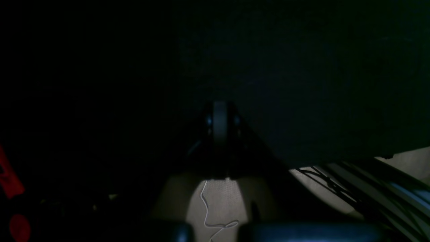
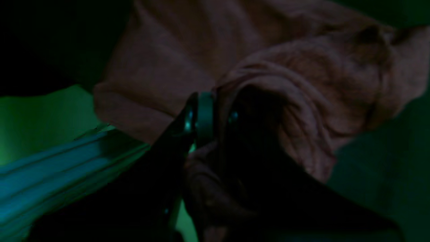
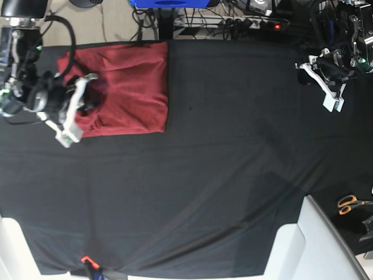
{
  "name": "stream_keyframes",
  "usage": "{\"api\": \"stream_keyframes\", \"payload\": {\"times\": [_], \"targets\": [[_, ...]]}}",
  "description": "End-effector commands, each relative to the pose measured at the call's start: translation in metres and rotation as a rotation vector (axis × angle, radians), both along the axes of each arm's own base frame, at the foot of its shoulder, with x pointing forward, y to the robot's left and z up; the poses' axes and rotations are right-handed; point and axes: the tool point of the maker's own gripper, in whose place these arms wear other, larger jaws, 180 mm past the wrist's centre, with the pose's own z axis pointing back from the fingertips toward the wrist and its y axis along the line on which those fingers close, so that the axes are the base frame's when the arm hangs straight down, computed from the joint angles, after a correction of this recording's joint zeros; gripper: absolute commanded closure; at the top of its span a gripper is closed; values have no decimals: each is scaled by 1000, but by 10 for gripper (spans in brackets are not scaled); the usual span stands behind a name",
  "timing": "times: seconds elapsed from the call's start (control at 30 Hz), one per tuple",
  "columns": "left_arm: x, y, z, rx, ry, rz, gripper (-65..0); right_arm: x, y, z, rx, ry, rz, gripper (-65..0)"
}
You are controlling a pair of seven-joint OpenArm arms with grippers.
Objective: Fold the T-shirt properly
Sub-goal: 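Fold the gripped end over toward the shirt's middle with the right gripper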
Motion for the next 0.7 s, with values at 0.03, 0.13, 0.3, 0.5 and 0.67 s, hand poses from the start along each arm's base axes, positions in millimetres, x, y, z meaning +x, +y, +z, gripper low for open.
{"api": "stream_keyframes", "payload": {"times": [0.03, 0.13, 0.3, 0.5, 0.67], "targets": [[9, 5, 10, 10, -36, -9, 0, 7, 13, 9, 36, -31, 14, -2], [10, 5, 10, 10, -38, -8, 0, 8, 27, 10, 63, -36, 21, -2], [10, 5, 10, 10, -38, -8, 0, 10, 33, 9, 82, -33, -2, -2], [10, 5, 10, 10, -38, -8, 0, 14, 42, 9, 119, -5, -81, -2], [10, 5, 10, 10, -38, -8, 0, 11, 51, 8, 128, 7, -67, -2]]}}
